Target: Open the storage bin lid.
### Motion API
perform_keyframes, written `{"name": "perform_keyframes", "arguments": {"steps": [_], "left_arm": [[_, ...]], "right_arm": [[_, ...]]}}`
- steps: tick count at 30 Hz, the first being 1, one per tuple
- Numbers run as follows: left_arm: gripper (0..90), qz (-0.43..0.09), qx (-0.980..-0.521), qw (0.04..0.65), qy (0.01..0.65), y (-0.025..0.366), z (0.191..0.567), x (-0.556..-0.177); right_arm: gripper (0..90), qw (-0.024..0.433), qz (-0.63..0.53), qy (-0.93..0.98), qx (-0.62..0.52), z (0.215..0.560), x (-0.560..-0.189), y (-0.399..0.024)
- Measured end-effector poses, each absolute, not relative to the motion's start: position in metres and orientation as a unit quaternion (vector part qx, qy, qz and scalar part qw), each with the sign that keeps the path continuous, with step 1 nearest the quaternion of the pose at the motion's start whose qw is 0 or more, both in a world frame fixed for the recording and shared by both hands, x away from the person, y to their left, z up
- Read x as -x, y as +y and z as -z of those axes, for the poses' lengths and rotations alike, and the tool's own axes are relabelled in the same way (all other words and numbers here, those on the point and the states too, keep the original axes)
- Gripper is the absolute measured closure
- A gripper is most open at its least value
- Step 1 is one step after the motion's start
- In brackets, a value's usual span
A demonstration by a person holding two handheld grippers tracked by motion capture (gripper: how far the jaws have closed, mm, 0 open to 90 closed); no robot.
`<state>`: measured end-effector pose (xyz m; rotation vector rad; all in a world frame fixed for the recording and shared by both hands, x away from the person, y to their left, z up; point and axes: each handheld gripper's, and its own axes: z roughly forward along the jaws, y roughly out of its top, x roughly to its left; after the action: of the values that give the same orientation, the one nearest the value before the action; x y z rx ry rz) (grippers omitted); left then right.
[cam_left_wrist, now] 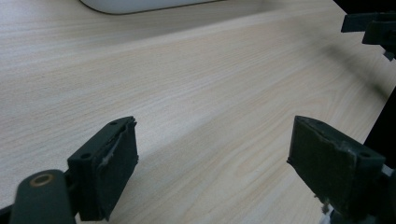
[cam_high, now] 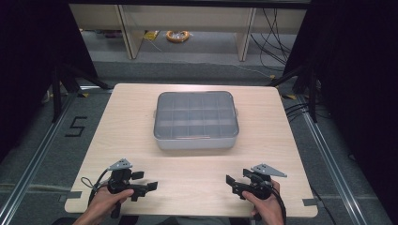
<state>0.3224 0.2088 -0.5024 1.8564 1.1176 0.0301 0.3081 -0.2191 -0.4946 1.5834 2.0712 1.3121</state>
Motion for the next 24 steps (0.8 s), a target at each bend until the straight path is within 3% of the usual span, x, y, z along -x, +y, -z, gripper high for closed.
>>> {"name": "perform_keyframes", "arguments": {"steps": [10, 16, 19, 24], "left_arm": [[14.7, -0.015, -0.753, 0.467, 0.462, 0.212, 0.503, -0.324], [14.7, -0.016, -0.75, 0.47, 0.465, 0.211, 0.502, -0.326], [14.7, -0.017, -0.749, 0.469, 0.467, 0.212, 0.502, -0.327], [14.7, -0.02, -0.746, 0.471, 0.471, 0.212, 0.501, -0.33]], "right_arm": [[20.7, 0.127, -0.447, 0.712, -0.526, 0.497, -0.312, -0.222], [21.4, 0.171, -0.422, 0.74, -0.496, 0.495, -0.312, -0.217], [21.3, 0.152, -0.438, 0.729, -0.504, 0.495, -0.312, -0.215], [22.0, 0.172, -0.437, 0.728, -0.499, 0.494, -0.32, -0.218]]}}
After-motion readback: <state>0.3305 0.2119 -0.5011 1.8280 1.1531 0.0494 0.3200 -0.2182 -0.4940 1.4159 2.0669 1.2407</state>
